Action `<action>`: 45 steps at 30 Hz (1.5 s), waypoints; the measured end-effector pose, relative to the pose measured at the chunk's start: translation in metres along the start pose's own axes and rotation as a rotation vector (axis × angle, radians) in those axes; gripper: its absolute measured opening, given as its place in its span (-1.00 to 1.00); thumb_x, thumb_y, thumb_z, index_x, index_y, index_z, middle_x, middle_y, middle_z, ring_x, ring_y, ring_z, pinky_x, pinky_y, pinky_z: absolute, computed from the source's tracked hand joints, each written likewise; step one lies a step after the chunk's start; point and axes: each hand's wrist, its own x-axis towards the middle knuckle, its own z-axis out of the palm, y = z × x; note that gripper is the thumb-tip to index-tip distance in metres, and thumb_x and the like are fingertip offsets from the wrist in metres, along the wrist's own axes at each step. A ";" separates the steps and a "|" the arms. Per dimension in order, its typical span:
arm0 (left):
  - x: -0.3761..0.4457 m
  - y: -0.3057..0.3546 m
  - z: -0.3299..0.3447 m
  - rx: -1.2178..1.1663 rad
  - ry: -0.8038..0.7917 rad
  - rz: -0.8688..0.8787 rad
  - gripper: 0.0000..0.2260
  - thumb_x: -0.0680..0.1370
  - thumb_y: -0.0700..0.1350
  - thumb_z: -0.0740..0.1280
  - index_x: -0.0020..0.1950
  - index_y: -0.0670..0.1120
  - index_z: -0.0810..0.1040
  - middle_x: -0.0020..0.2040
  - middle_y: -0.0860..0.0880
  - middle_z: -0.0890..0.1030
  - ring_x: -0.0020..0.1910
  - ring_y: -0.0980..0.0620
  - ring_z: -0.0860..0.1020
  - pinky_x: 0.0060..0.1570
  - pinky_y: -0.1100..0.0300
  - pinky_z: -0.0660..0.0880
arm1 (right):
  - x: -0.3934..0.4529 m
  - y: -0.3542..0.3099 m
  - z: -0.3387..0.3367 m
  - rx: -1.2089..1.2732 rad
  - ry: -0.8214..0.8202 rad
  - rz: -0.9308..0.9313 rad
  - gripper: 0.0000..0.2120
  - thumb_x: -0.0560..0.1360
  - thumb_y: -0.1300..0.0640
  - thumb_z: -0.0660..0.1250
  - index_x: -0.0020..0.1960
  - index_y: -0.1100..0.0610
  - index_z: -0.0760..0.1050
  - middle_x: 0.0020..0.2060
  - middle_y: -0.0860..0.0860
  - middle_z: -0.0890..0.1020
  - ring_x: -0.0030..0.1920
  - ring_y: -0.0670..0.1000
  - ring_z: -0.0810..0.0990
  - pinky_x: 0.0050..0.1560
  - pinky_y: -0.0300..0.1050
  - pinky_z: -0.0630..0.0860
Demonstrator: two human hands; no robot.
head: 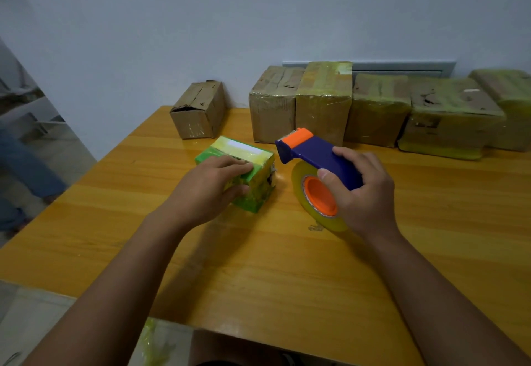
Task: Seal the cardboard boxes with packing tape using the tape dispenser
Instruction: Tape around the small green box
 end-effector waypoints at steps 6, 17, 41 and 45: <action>-0.003 0.002 0.004 0.000 0.051 0.002 -0.57 0.53 0.02 0.39 0.40 0.02 0.47 0.32 0.01 0.53 0.29 -0.01 0.43 0.12 0.12 0.39 | 0.000 0.000 0.000 -0.005 0.000 -0.003 -0.39 0.39 -0.30 0.28 0.32 0.04 0.50 0.12 -0.07 0.47 0.07 -0.12 0.48 -0.14 -0.43 0.43; -0.005 0.017 0.025 0.023 0.193 -0.108 -0.59 0.45 -0.02 0.47 0.26 -0.10 0.57 0.14 -0.09 0.59 0.11 -0.08 0.50 -0.05 0.14 0.39 | 0.000 0.000 0.000 -0.004 0.002 -0.002 -0.39 0.39 -0.30 0.28 0.31 0.03 0.50 0.11 -0.09 0.46 0.06 -0.12 0.48 -0.14 -0.39 0.43; 0.007 0.033 0.030 -0.033 0.265 -0.281 -0.71 0.49 0.04 0.37 0.13 -0.08 0.57 0.05 -0.03 0.52 0.00 0.05 0.37 -0.09 0.17 0.28 | 0.000 0.001 0.000 0.001 0.001 0.001 -0.39 0.39 -0.29 0.29 0.31 0.03 0.50 0.12 -0.06 0.48 0.07 -0.12 0.49 -0.12 -0.39 0.45; -0.002 0.021 0.018 -0.053 0.140 -0.197 -0.61 0.53 0.05 0.36 0.34 -0.02 0.50 0.22 -0.01 0.49 0.18 0.06 0.37 0.00 0.21 0.29 | 0.000 0.000 0.000 0.003 0.000 0.008 -0.40 0.39 -0.29 0.29 0.31 0.02 0.50 0.12 -0.07 0.48 0.06 -0.11 0.50 -0.11 -0.38 0.46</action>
